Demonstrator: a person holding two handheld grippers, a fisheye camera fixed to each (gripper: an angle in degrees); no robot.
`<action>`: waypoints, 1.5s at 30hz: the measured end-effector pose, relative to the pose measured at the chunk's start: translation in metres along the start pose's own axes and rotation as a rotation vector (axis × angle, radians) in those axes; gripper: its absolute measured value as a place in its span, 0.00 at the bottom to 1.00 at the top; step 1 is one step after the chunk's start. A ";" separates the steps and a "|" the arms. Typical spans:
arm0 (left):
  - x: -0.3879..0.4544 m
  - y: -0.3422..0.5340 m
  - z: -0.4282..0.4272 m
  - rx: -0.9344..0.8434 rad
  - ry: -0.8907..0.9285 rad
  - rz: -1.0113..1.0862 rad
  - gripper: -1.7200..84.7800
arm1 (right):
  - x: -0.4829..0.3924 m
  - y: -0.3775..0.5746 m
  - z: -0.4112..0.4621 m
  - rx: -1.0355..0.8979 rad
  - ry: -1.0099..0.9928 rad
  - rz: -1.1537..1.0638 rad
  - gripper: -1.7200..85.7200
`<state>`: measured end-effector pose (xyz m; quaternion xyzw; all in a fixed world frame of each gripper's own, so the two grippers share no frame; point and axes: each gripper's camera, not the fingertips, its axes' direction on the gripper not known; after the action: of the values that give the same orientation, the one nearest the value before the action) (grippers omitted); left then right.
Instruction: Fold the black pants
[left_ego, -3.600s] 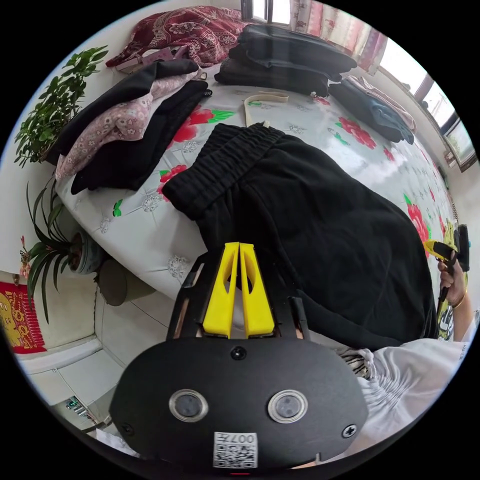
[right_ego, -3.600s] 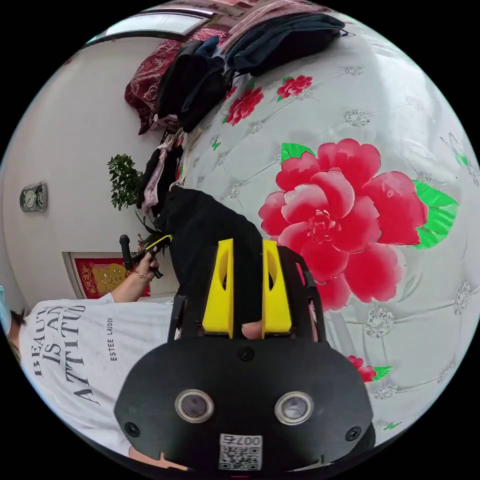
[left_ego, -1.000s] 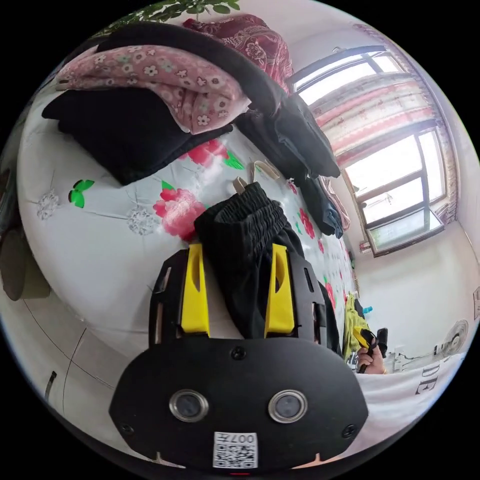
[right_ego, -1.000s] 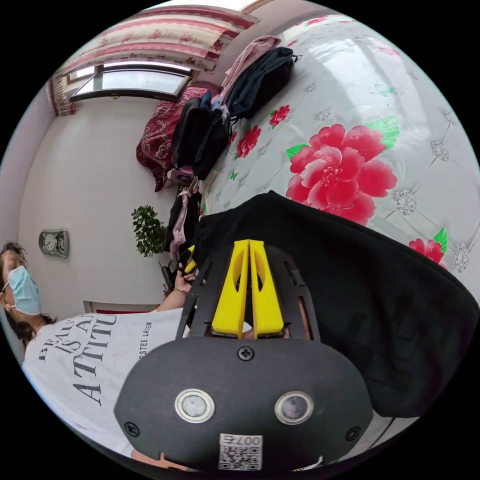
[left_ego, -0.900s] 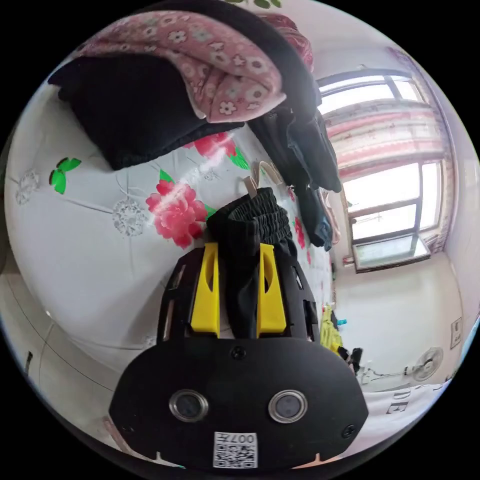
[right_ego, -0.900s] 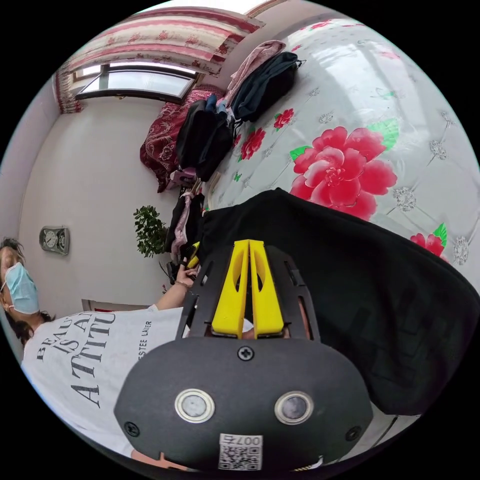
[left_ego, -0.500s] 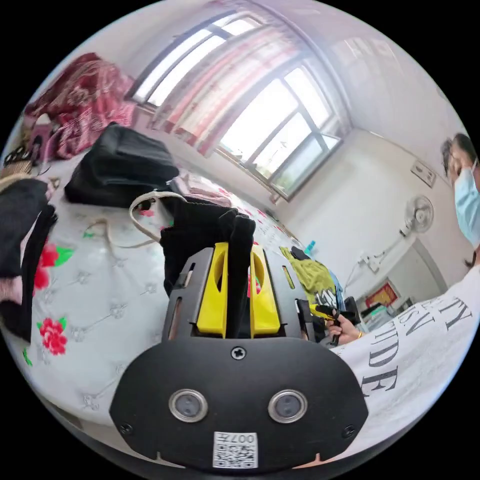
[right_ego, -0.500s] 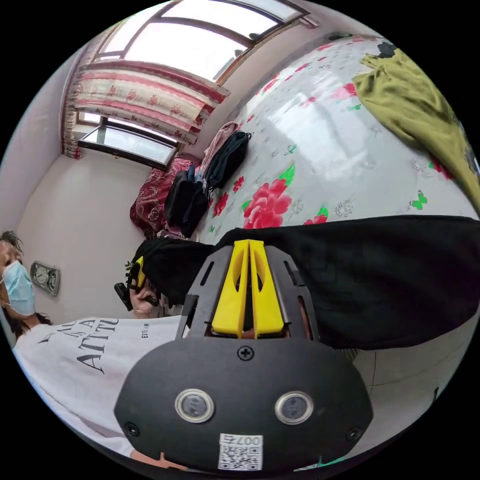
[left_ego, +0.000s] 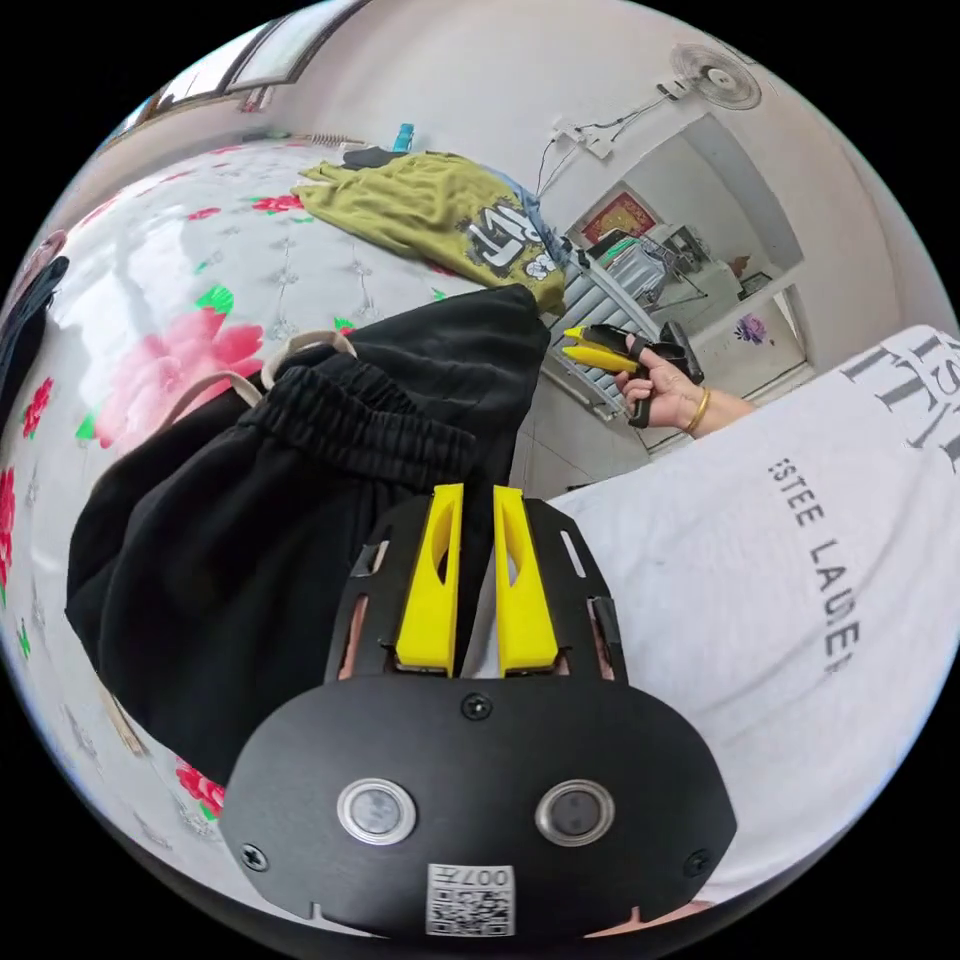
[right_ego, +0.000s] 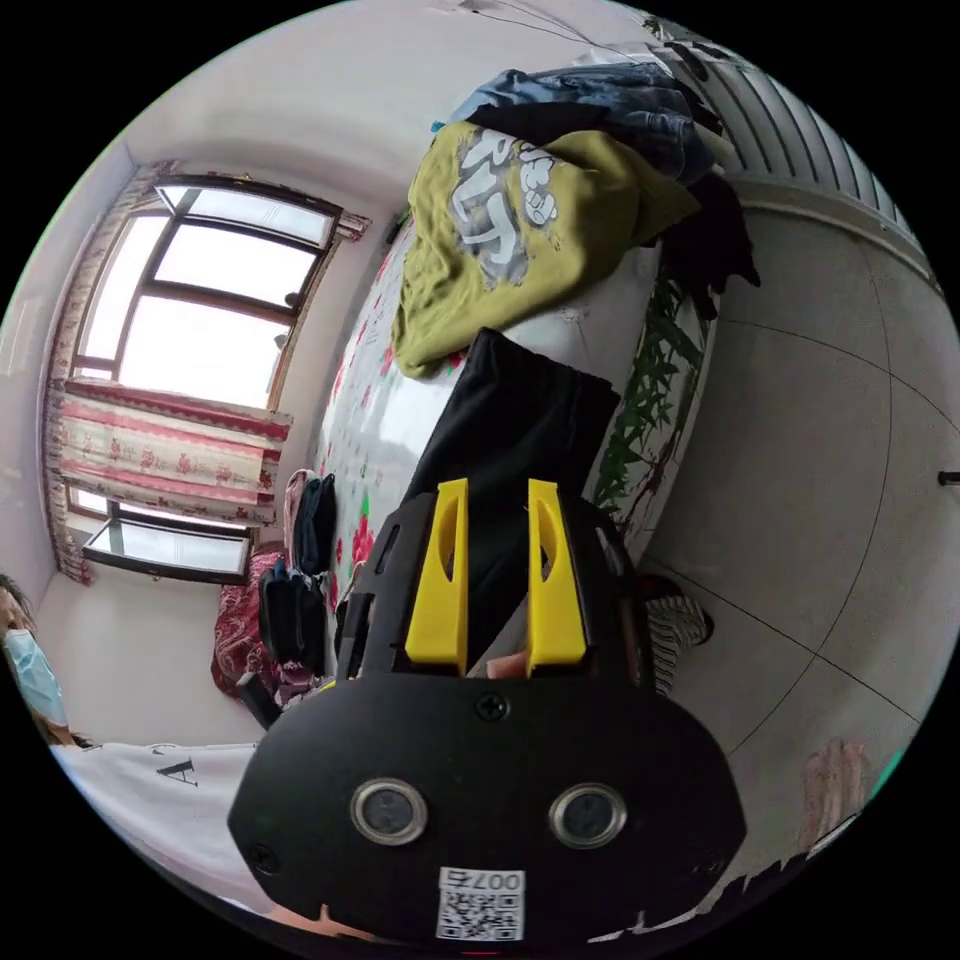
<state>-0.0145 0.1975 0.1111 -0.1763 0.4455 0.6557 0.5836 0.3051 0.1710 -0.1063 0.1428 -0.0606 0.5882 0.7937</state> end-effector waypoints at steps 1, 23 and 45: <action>0.003 0.003 -0.008 0.030 -0.017 -0.008 0.09 | 0.006 -0.002 0.000 0.006 0.000 0.017 0.12; -0.051 -0.015 0.003 0.184 -0.290 -0.238 0.12 | -0.049 -0.002 0.029 -0.036 -0.291 0.031 0.02; -0.093 0.230 -0.159 0.597 -0.346 -0.870 0.11 | -0.387 0.370 0.287 -1.217 -0.263 -1.421 0.08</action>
<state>-0.2485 0.0334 0.1814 -0.0609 0.3958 0.2188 0.8898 -0.1424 -0.1705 0.1225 -0.2271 -0.3449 -0.1868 0.8914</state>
